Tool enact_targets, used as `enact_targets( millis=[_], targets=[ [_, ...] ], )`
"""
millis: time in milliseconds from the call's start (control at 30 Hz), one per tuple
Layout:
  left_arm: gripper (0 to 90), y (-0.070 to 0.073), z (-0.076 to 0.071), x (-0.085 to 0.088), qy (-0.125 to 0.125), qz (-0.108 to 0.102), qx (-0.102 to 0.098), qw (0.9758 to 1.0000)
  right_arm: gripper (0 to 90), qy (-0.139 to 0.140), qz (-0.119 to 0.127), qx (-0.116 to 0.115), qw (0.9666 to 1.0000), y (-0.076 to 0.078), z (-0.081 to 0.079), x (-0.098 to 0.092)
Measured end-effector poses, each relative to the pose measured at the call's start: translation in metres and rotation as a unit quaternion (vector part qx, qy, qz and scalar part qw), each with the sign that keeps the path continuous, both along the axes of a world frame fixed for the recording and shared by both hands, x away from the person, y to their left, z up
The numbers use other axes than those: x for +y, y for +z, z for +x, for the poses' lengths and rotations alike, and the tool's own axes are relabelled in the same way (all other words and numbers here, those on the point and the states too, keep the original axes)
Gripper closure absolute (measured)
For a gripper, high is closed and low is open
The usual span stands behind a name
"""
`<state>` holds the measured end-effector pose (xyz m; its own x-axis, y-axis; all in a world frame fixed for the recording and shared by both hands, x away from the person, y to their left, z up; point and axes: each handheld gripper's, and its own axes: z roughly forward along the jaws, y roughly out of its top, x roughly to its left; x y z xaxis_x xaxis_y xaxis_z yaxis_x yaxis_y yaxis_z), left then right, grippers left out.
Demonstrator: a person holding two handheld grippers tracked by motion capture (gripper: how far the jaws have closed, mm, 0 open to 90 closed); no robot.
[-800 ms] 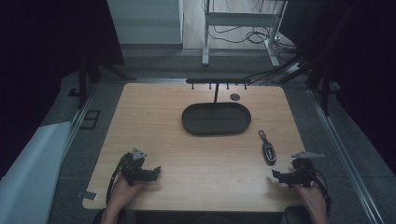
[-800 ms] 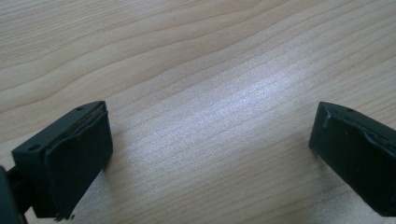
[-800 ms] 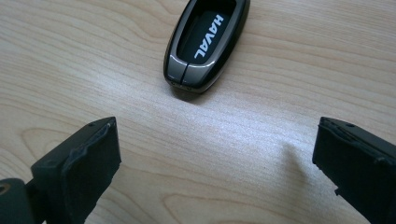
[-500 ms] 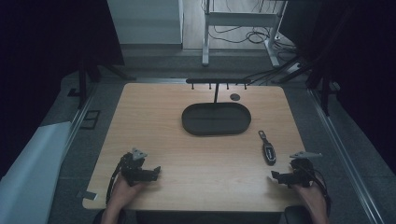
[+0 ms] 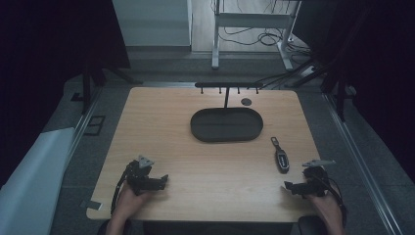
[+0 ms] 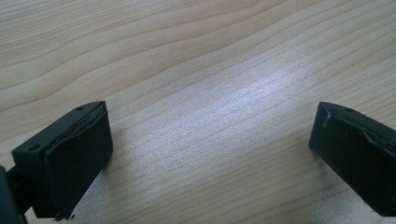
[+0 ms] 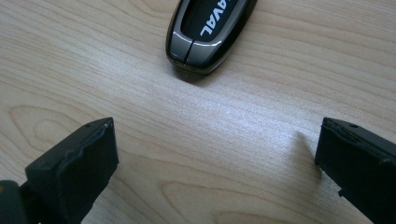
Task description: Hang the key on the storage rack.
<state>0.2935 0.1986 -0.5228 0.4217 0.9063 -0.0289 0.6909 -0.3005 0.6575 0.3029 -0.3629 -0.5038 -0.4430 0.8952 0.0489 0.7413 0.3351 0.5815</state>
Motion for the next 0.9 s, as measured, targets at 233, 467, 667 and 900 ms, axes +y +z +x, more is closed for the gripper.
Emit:
enact_targets(
  millis=[233,467,667,900],
  targets=[
    [0.0,0.000,0.000,0.000,0.000,0.000,0.000,1.0000,0.0,-0.003,0.006,0.002,1.0000,0.002,-0.002,0.001],
    [0.0,0.000,0.000,0.000,0.000,0.001,0.000,1.0000,0.0,-0.003,0.006,0.017,0.9998,0.001,0.002,0.004],
    [0.0,0.000,0.000,0.000,0.000,0.000,0.000,1.0000,0.0,-0.002,0.002,0.029,0.9996,0.003,0.009,0.006],
    [0.0,0.000,0.000,0.000,0.000,0.000,0.000,1.0000,0.9,-0.001,-0.007,0.033,0.9994,0.009,0.015,0.008]
  ],
)
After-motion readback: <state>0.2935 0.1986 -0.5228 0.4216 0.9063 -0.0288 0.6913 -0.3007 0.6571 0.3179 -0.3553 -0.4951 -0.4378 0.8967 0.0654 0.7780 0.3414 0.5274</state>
